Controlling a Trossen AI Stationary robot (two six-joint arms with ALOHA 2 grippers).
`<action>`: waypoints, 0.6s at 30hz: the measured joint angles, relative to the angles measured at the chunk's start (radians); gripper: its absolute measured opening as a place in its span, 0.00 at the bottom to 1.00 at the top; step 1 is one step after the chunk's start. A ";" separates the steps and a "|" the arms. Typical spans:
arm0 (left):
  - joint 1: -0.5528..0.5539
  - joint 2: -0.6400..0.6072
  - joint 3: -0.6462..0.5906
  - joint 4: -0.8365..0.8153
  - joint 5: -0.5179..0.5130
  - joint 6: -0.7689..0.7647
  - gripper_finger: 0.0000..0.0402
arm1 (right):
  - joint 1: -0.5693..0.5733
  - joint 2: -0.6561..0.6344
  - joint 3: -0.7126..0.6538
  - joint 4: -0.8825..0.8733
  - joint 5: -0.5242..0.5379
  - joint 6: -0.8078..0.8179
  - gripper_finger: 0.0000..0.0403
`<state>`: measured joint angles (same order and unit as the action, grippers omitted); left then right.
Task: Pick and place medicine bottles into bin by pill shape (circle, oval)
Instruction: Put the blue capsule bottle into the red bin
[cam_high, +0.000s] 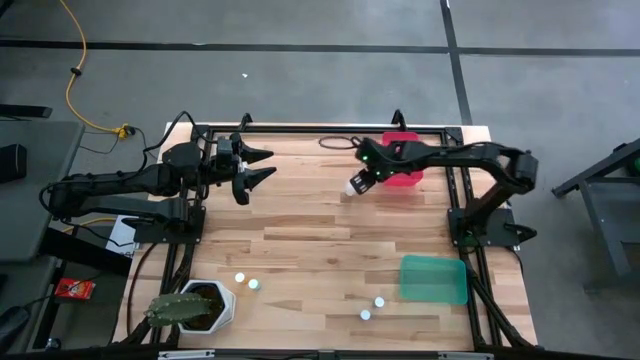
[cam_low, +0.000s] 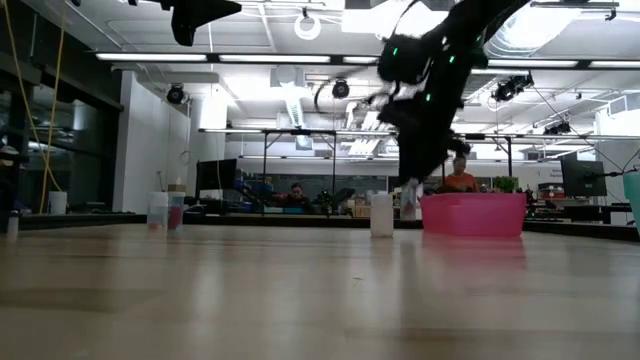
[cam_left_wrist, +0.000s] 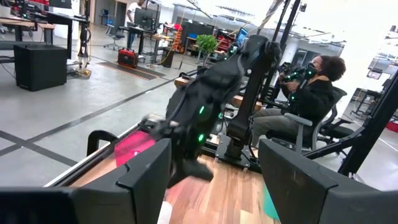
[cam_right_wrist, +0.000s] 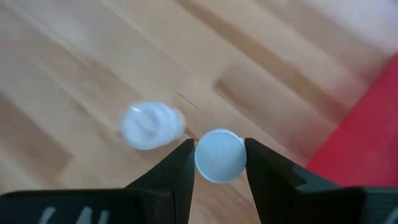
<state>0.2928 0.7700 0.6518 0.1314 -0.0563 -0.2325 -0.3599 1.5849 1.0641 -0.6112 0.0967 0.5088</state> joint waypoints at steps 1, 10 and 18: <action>0.000 0.000 0.000 0.000 0.000 0.000 0.57 | 0.003 -0.030 0.000 0.002 0.000 -0.014 0.30; 0.000 0.000 0.000 -0.007 0.047 0.000 0.57 | 0.118 -0.340 0.000 0.169 0.008 -0.135 0.30; 0.000 0.000 0.000 -0.008 0.059 -0.019 0.57 | 0.289 -0.401 0.000 0.445 0.006 -0.202 0.30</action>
<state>0.2932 0.7704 0.6518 0.1238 0.0023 -0.2516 -0.0711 1.1834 1.0645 -0.1662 0.1029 0.3065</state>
